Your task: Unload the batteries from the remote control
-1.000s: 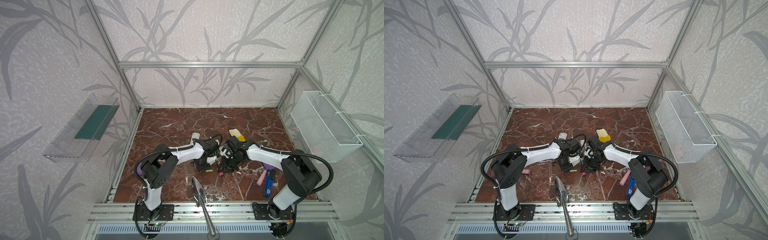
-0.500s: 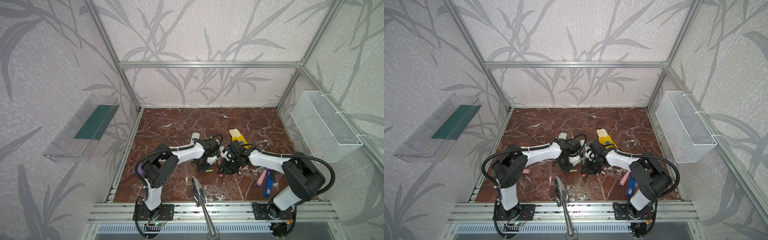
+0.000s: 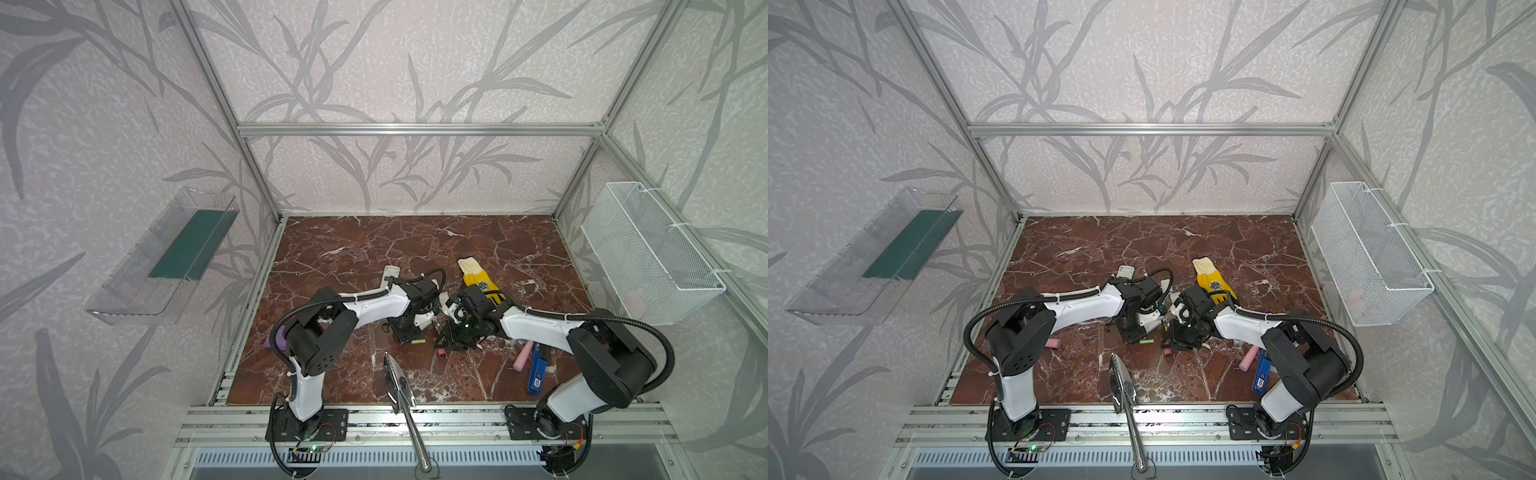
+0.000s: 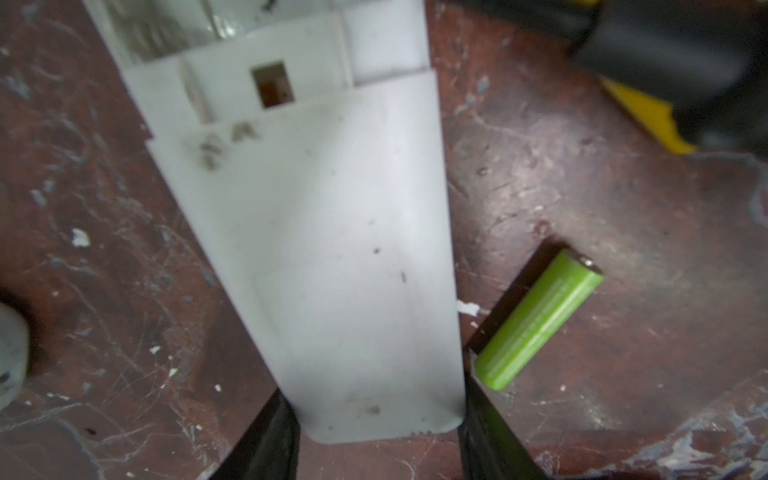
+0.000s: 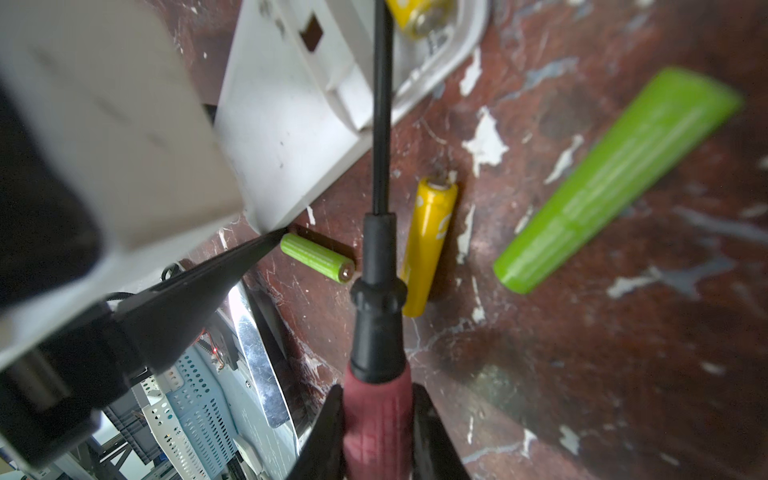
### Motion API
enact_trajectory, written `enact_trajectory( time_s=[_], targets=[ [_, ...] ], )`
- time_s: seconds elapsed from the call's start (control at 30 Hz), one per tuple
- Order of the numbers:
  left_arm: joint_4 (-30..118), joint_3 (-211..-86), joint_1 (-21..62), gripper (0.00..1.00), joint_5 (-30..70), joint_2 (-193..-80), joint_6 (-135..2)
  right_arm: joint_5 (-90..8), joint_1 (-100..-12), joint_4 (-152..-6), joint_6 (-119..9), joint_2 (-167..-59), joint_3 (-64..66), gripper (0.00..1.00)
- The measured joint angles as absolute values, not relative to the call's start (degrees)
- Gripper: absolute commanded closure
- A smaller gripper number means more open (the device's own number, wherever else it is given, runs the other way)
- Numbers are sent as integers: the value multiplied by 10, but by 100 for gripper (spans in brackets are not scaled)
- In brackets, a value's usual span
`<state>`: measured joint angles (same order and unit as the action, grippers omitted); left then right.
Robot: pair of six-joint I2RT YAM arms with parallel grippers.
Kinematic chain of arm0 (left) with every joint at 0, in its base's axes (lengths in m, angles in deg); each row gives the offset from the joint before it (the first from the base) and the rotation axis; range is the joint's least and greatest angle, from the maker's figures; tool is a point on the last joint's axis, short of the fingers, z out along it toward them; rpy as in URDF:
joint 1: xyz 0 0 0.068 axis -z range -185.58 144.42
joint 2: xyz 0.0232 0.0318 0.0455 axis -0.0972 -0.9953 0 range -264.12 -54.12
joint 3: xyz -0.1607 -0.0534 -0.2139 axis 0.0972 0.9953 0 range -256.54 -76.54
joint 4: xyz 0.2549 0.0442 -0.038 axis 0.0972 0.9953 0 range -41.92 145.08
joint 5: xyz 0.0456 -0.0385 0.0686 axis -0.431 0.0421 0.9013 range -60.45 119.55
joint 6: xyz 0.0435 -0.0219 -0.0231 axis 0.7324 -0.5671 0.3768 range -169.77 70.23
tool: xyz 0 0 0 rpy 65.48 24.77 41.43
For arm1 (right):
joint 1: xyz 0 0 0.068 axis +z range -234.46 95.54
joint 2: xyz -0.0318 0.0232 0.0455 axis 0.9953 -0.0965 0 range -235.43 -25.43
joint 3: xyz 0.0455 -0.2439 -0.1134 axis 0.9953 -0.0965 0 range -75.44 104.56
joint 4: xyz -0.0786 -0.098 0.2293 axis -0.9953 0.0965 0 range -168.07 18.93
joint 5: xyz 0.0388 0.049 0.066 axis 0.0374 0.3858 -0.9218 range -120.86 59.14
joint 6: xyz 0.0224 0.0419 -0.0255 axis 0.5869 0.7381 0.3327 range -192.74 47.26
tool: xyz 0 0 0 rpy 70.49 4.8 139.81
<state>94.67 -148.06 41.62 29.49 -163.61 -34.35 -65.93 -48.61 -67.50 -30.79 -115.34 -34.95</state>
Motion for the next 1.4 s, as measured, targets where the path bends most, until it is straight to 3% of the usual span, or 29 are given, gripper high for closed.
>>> enact_trajectory(
  time_s=[1.4],
  targets=[
    [961,-1490,416,48,295,-1643,-338,-593,-466,-739,-312,-1090,-407,100]
  ],
)
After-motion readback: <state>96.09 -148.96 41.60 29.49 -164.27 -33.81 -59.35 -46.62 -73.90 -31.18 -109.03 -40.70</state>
